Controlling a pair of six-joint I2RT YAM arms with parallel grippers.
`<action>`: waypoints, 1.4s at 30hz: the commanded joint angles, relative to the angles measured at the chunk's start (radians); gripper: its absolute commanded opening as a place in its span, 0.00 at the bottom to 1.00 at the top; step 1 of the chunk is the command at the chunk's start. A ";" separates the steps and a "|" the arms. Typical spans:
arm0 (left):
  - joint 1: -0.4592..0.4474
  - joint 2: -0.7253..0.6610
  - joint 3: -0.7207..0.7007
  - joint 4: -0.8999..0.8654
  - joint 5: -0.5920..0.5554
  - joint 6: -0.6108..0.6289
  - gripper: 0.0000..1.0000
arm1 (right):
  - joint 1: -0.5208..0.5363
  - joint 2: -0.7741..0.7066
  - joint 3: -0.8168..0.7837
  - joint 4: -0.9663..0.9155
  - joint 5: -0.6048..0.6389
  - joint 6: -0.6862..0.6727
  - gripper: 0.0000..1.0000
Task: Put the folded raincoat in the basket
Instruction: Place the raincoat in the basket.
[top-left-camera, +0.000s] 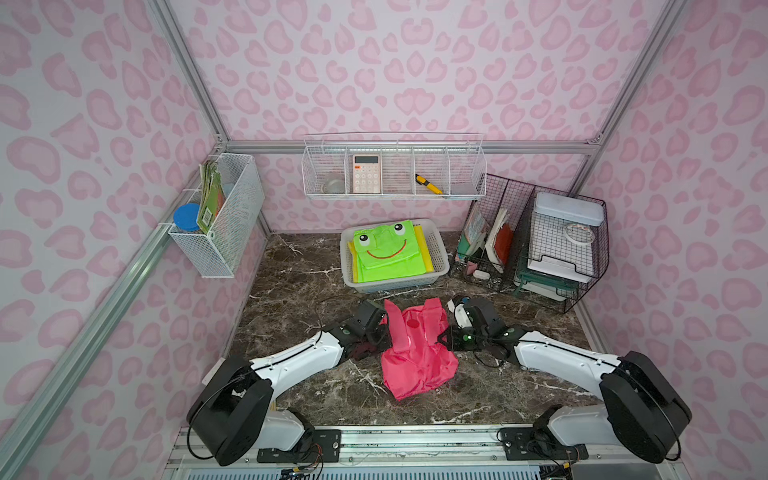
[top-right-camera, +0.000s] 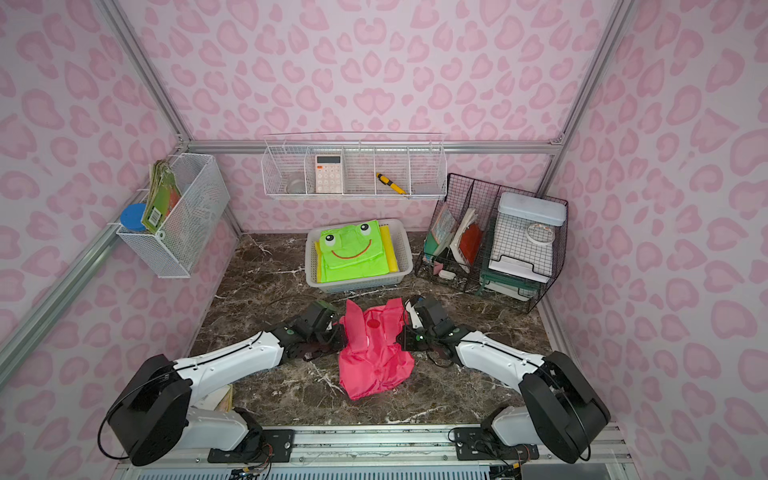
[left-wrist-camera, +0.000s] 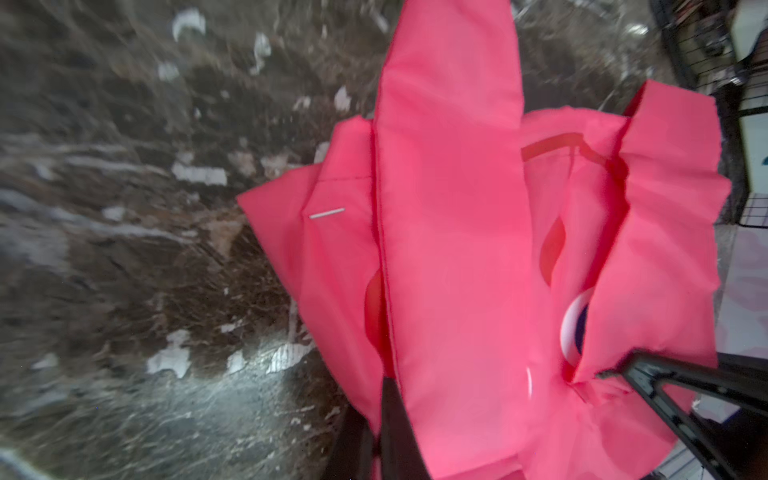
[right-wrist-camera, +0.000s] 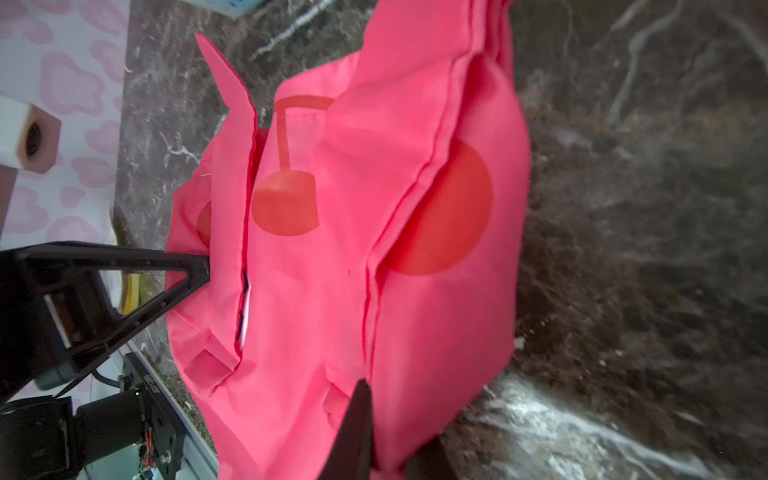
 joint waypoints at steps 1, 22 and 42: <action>0.004 -0.057 0.061 -0.126 -0.081 0.061 0.00 | 0.001 -0.014 0.061 0.002 0.008 -0.019 0.12; 0.306 0.141 0.592 -0.087 -0.075 0.334 0.00 | -0.107 0.462 0.858 -0.002 -0.075 -0.119 0.11; 0.438 0.640 0.962 -0.050 -0.013 0.447 0.00 | -0.170 0.856 1.203 -0.094 -0.041 -0.148 0.11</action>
